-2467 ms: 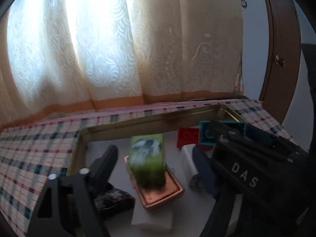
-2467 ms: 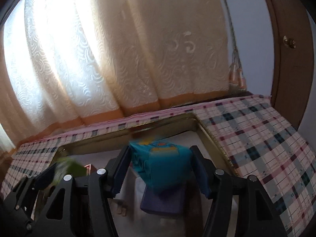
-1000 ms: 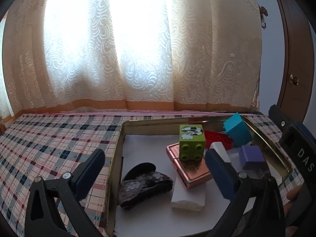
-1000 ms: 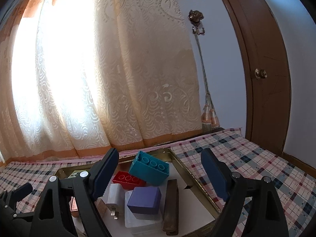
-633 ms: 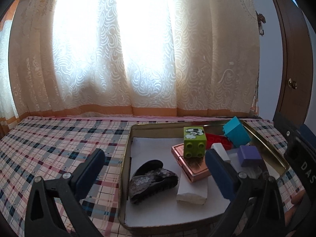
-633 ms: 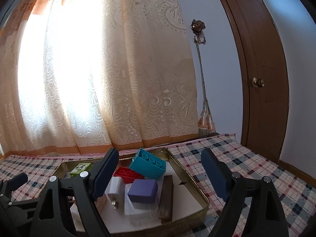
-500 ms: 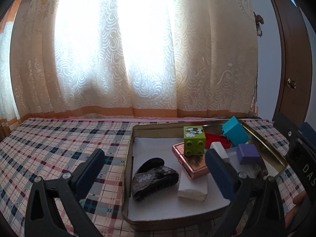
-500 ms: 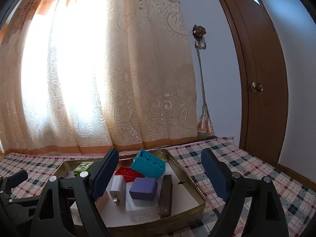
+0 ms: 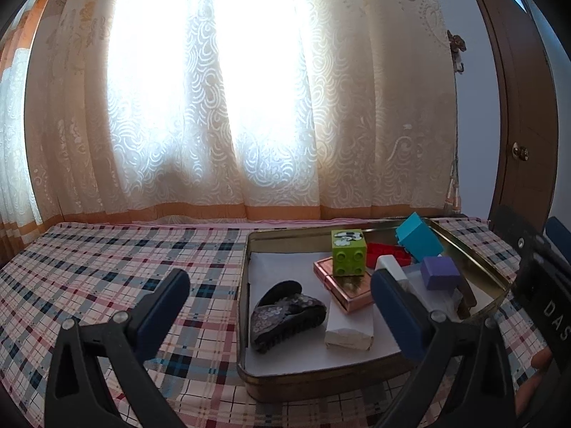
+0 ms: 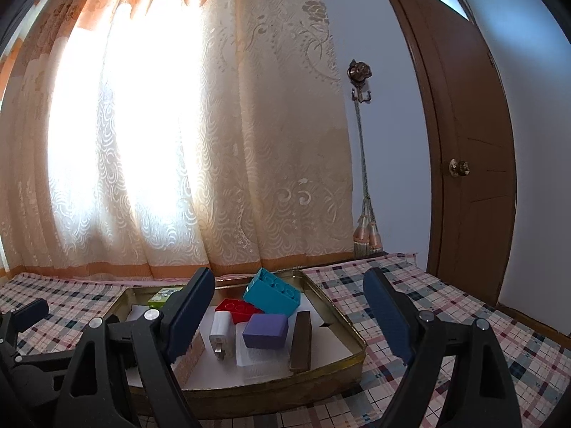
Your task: Organize rigid objects
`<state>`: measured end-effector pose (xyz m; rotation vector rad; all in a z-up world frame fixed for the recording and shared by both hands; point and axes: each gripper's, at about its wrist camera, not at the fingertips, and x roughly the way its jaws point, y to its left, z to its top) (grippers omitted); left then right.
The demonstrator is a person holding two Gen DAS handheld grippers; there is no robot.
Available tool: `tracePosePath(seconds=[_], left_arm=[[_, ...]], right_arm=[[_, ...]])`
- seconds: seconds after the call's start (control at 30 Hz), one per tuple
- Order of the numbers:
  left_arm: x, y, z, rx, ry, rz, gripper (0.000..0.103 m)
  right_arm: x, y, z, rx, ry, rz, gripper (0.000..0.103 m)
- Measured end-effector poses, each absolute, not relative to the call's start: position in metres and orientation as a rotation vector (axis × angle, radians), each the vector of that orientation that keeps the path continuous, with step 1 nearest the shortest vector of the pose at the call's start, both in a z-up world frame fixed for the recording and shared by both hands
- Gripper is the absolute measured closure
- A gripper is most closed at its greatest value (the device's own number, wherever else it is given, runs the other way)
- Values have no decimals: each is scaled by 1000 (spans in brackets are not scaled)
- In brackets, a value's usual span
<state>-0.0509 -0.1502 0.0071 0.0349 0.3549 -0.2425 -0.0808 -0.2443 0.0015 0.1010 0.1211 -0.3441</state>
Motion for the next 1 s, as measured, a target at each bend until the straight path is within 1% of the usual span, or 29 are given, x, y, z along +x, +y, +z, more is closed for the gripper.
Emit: tracePosePath(seconds=[0.6, 1.0], left_arm=[[-44, -144, 5, 16, 385, -209, 0], [-46, -144, 6, 22, 375, -221, 0]], right_arm=[[-82, -239, 2, 76, 112, -350, 16], [-81, -239, 2, 78, 116, -351, 16]])
